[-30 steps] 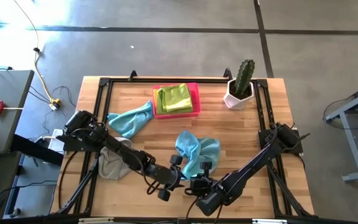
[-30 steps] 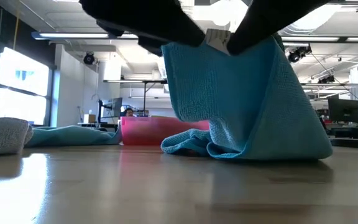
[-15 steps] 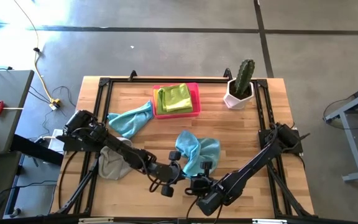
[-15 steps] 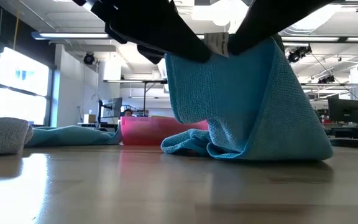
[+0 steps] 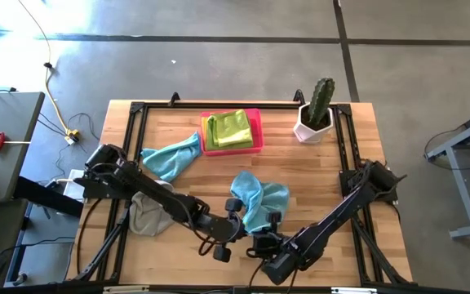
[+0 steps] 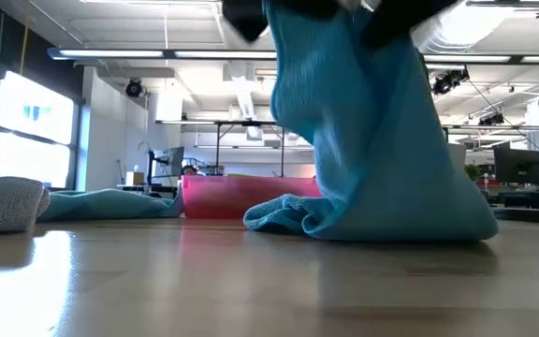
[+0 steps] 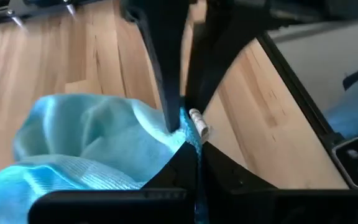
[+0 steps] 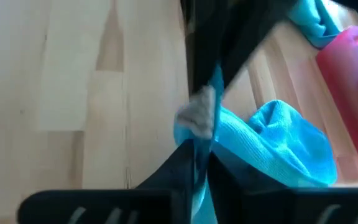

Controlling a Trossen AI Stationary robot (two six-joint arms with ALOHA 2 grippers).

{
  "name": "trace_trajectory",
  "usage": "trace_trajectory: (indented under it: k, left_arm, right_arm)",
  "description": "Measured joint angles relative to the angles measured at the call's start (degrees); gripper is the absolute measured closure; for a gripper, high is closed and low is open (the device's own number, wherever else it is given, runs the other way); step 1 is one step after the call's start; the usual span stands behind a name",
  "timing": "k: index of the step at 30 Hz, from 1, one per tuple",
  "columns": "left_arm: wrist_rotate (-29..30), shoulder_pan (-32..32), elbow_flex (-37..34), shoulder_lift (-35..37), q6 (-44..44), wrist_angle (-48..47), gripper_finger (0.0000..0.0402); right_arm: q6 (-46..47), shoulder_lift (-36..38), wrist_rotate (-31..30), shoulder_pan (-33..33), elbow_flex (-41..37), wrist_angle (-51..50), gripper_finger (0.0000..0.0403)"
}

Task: Fold microfiber towels
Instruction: Fold the bottom blue microfiber cloth

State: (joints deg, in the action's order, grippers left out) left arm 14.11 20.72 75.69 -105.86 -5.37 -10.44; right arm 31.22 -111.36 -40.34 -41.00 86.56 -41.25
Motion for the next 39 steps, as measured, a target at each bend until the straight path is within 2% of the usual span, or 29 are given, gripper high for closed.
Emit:
trace_trajectory:
  k: [4,10,15,21,27,33,39]
  left_arm:
    - [-0.1,-0.5,7.7,0.1,0.0,-13.3,0.0401]
    - [-3.7,-3.2,18.6,0.1,1.6,-27.3,0.0401]
    - [-5.3,-6.8,28.4,0.1,4.5,-33.8,0.0401]
    - [-5.1,-11.8,37.1,0.1,5.6,-38.3,0.0401]
    - [-5.6,-16.2,41.4,0.1,3.8,-38.3,0.0402]
    - [-11.9,-19.1,42.6,0.1,-0.9,-38.3,0.0402]
    - [-20.7,-20.2,42.2,0.1,-2.2,-40.2,0.0402]
  right_arm:
    - [3.7,3.7,-0.7,-1.5,0.0,-2.8,0.0330]
    - [11.3,8.0,-7.4,-5.0,0.0,-9.3,0.0288]
    - [17.3,9.0,-14.4,-8.2,0.0,-13.9,0.0281]
    - [19.7,8.9,-18.1,-9.6,-2.1,-13.5,0.0281]
    - [22.7,8.9,-21.1,-8.3,-8.6,-8.7,0.0281]
    - [19.5,8.9,-24.5,-5.1,-16.0,0.1,0.0281]
    - [17.3,8.8,-32.7,-3.5,-14.9,0.0,0.0281]
